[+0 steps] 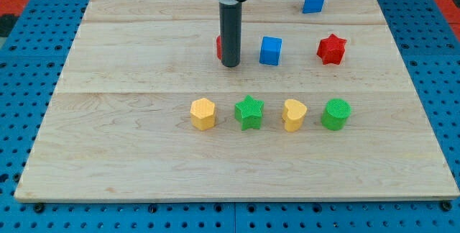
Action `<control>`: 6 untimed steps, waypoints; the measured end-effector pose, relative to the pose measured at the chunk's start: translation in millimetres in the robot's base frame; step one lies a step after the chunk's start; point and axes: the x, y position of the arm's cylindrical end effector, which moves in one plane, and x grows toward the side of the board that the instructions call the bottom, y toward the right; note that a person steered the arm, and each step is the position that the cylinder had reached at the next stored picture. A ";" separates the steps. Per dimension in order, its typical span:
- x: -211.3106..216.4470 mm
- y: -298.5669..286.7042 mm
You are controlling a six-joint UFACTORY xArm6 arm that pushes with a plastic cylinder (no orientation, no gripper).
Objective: Push the blue triangle towards center
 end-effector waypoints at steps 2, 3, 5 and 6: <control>-47.5 -130.4; -100.4 -104.1; -137.4 3.6; -137.5 40.2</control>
